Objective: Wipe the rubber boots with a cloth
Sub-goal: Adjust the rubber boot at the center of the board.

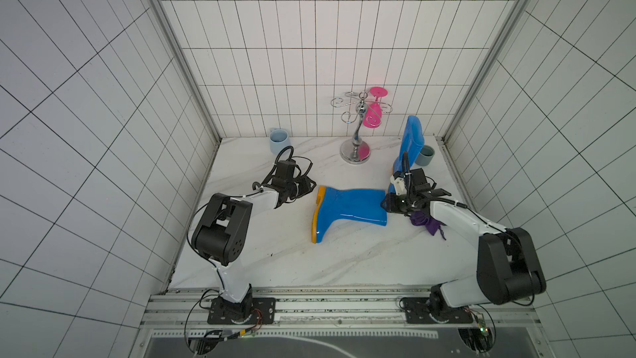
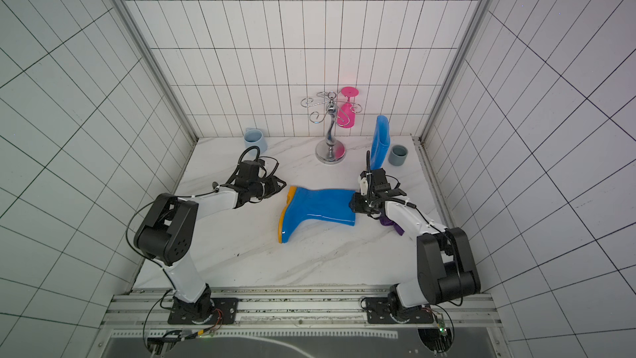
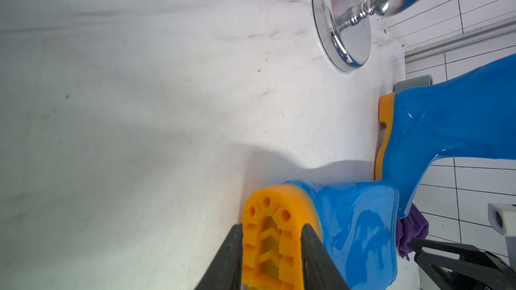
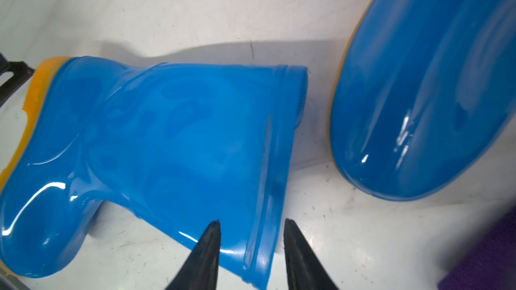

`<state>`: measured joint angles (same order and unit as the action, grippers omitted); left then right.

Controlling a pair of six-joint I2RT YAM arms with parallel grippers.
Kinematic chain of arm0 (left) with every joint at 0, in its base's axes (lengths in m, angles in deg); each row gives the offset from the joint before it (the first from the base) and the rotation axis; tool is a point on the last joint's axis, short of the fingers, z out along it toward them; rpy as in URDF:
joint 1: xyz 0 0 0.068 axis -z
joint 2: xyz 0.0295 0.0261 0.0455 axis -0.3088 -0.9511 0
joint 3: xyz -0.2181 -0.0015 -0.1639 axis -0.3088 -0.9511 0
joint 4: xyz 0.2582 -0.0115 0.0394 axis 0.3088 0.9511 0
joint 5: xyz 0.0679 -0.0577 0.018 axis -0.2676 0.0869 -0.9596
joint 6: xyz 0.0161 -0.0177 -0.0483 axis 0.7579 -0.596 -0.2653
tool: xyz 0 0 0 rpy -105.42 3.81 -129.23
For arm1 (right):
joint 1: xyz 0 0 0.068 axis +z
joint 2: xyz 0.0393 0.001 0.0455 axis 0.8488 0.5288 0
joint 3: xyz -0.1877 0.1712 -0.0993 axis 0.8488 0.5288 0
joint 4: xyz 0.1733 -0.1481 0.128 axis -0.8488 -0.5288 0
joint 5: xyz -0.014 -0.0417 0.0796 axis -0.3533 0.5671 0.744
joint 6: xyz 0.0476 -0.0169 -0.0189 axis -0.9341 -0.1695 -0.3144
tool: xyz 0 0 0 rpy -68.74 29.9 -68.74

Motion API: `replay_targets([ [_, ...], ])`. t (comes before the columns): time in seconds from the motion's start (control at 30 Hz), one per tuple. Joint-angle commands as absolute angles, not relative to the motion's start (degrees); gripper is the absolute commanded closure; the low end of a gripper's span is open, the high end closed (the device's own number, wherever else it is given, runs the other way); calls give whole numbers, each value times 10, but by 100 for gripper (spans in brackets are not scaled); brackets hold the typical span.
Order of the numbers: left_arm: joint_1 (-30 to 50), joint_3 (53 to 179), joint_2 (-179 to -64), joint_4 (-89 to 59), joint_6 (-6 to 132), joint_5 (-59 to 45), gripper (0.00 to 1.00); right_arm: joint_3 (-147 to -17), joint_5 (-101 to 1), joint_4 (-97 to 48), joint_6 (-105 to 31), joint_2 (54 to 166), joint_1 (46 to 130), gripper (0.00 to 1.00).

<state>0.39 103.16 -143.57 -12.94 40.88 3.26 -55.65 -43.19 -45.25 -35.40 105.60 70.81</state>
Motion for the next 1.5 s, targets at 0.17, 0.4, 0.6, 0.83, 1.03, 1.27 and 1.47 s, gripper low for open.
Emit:
replay_targets([
  [0.17, -1, 1185, -1566, -131, 419, 85, 64, -560, -389, -445, -396, 1004, 773, 61],
  [0.4, 5, 1244, -1633, -163, 404, 132, 64, -478, -390, -389, -471, 968, 885, 62],
  [0.6, 17, 1250, -1661, -199, 400, 167, 64, -433, -393, -332, -517, 966, 966, 62],
  [0.83, 22, 1254, -1684, -225, 409, 221, 67, -430, -428, -297, -565, 983, 1068, 62],
  [1.03, 20, 1207, -1651, -194, 458, 239, 69, -416, -440, -282, -587, 964, 1099, 62],
  [1.27, 24, 1061, -1570, -243, 456, 240, 69, -415, -452, -280, -601, 958, 1143, 62],
  [1.47, 34, 933, -1480, -255, 475, 210, 69, -410, -457, -270, -632, 955, 1203, 62],
])
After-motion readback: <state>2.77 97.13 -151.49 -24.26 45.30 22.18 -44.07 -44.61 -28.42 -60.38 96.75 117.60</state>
